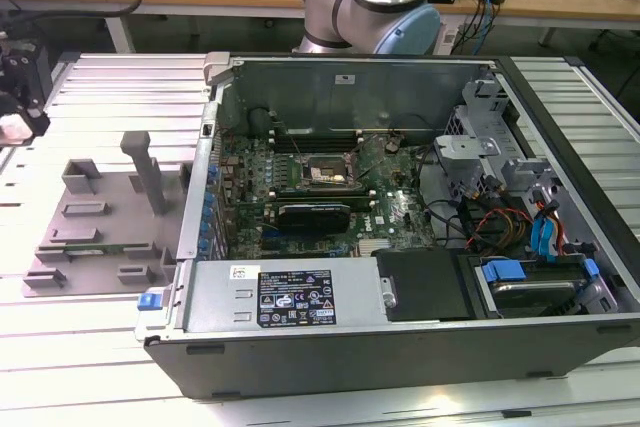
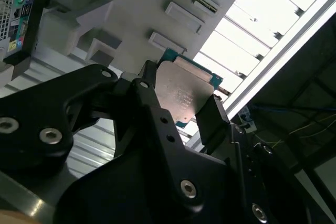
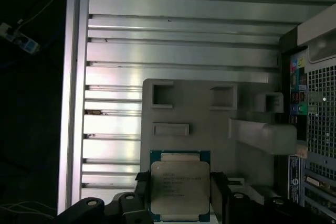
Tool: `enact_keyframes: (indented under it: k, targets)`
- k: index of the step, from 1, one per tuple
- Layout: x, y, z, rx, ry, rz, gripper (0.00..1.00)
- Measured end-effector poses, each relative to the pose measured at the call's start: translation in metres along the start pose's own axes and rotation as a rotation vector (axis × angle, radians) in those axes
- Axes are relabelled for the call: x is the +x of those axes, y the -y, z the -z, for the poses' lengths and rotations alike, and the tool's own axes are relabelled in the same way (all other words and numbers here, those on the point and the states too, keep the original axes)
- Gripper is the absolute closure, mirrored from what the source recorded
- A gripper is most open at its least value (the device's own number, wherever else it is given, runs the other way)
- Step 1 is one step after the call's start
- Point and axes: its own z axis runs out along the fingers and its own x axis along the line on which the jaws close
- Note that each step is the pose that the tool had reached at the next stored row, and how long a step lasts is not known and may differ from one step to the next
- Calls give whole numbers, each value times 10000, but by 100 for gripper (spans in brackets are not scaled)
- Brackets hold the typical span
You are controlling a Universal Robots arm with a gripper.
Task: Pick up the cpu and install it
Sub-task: 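Pick up the cpu and move it towards the insertion slot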
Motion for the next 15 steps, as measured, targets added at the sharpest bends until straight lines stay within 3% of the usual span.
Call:
enact_keyframes:
  k: [2,8,15]
  targets:
    - [-3,-5,128,0,1,0,45]
    - [-10,-18,421,0,1,0,45]
    - [-27,-19,455,0,1,0,45]
